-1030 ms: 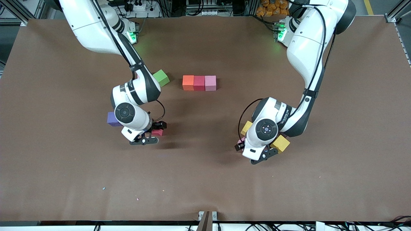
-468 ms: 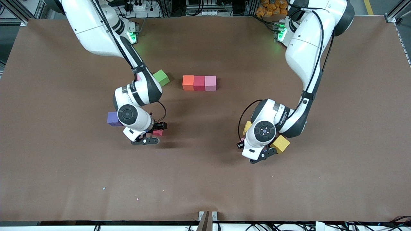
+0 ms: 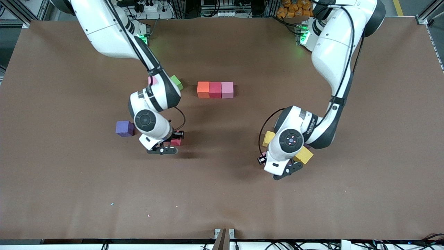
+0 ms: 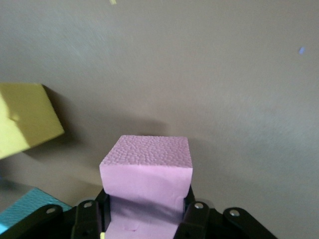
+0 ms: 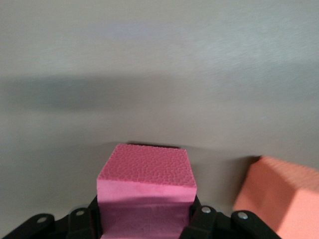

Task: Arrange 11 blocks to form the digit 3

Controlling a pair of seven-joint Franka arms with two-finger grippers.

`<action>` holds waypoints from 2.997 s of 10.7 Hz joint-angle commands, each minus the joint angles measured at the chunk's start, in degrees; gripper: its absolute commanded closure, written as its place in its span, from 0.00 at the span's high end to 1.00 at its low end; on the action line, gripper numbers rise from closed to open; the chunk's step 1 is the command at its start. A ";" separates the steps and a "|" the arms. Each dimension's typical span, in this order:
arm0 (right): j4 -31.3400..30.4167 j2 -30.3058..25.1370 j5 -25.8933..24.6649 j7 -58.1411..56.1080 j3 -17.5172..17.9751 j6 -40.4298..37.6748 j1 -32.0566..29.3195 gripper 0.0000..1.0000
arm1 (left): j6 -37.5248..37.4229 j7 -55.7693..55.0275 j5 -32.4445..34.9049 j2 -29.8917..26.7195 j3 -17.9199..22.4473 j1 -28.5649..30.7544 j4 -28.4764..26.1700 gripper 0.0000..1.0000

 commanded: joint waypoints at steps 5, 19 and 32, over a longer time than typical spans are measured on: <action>-10.78 -9.06 6.66 2.84 3.03 2.29 4.82 0.24 | -5.95 -4.76 0.50 -10.17 -0.01 1.04 -0.67 0.00; -18.19 -9.68 8.86 5.48 2.59 7.41 13.97 0.24 | -11.15 -15.06 -1.79 -16.43 -0.01 3.94 -0.76 0.00; -18.36 -9.68 8.68 7.33 2.60 7.76 14.76 0.30 | -11.15 -18.67 -2.49 -16.08 -0.01 5.44 -1.02 0.00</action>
